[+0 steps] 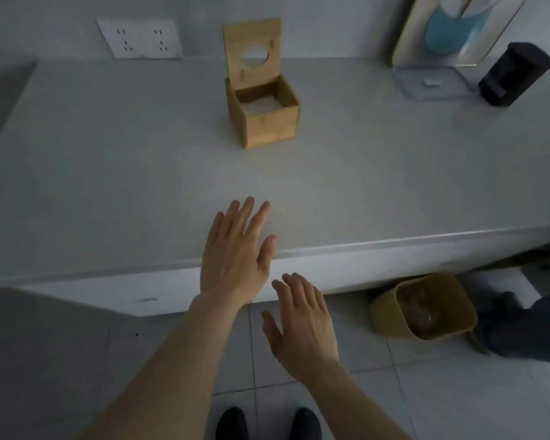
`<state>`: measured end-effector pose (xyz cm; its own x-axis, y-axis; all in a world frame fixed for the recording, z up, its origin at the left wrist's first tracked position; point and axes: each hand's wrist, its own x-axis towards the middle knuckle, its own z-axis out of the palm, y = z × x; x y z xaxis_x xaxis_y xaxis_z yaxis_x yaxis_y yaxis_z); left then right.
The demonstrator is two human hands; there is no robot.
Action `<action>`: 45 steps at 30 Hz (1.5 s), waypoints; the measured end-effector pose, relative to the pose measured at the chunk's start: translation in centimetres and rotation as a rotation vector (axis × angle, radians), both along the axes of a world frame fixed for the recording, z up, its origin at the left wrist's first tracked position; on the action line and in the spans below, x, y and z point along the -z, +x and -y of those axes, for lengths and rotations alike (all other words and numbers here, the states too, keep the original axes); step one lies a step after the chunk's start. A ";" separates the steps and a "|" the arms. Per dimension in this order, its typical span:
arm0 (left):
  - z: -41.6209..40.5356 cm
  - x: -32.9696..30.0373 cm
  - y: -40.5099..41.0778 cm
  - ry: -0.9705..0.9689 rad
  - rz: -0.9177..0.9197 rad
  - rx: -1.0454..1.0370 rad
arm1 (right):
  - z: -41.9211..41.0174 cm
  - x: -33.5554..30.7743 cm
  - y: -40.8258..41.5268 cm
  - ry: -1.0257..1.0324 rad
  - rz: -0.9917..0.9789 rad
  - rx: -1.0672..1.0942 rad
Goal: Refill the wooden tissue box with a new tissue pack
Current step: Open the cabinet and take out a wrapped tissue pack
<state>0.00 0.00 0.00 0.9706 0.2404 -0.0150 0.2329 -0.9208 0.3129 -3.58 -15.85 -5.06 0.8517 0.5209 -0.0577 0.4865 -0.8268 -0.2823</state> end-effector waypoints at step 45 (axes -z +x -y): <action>3.1 4.6 1.2 0.152 0.060 -0.133 | 19.4 6.2 -5.6 -0.608 -0.117 -0.051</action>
<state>1.18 -3.08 -4.62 0.9283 0.3612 0.0883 0.3403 -0.9210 0.1894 -9.18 -35.26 -11.30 0.7966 0.4055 -0.4482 0.5241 -0.8328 0.1781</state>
